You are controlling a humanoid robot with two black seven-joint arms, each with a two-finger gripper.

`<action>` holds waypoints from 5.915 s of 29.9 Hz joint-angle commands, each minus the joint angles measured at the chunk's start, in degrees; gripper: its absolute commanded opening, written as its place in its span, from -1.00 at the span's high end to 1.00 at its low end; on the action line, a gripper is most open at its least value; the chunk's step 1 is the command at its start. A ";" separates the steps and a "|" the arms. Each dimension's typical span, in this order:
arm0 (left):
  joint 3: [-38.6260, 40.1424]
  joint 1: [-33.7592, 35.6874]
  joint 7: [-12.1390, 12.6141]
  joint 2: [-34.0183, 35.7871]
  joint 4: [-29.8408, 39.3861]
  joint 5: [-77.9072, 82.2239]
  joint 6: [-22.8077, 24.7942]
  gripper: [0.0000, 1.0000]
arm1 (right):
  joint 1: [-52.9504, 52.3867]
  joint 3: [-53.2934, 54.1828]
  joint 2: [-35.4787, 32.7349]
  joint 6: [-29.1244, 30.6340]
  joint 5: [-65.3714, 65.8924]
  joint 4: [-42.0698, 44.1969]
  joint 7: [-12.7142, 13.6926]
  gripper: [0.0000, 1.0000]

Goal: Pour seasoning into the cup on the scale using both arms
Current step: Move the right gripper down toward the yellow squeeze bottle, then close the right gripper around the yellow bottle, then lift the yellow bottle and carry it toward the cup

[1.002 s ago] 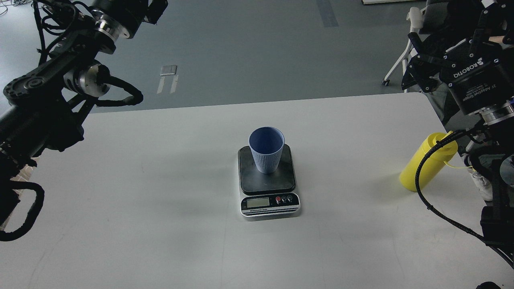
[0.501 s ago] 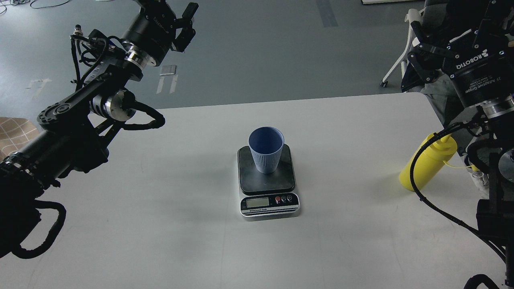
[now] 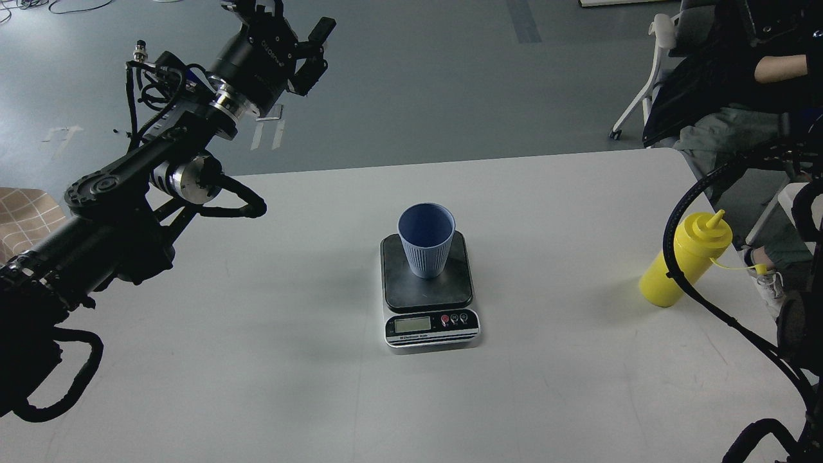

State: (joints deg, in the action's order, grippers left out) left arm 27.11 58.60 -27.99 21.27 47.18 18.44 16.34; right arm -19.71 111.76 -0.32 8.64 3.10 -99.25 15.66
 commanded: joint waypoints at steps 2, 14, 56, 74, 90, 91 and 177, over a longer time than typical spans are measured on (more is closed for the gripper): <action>-0.04 -0.77 -0.01 -0.09 0.63 1.08 -0.08 -0.96 | 3.45 3.64 -0.12 -0.11 -1.87 0.02 1.65 -1.00; -0.12 -2.71 -0.01 -0.18 4.15 3.01 -0.52 -0.96 | 12.16 8.03 -3.64 1.82 -11.01 -0.07 5.08 -1.00; 0.67 -8.24 -0.01 -0.97 5.91 8.99 -0.70 -0.96 | 44.50 -1.98 0.32 19.36 -18.74 -0.07 8.24 -1.00; 0.84 -8.59 -0.01 -1.32 6.52 9.42 -0.79 -0.96 | 45.82 -4.26 0.32 19.36 -18.22 7.75 8.07 -1.00; 0.84 -8.59 -0.01 -1.32 6.87 9.42 -0.79 -0.96 | 44.94 -7.79 0.32 19.36 -14.97 15.13 7.28 -1.00; 0.84 -8.59 -0.01 -1.32 6.87 9.42 -0.79 -0.96 | 43.81 -7.70 0.32 19.36 -14.62 15.92 7.28 -1.00; 7.70 -3.59 -0.01 1.67 1.25 6.44 -0.17 -0.96 | 14.36 -7.35 -7.93 19.36 26.52 26.91 -6.17 1.00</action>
State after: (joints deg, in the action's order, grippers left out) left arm 34.35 53.22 -28.00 22.85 49.71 26.36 16.11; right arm -3.61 104.74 -5.65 27.98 27.38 -71.34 9.17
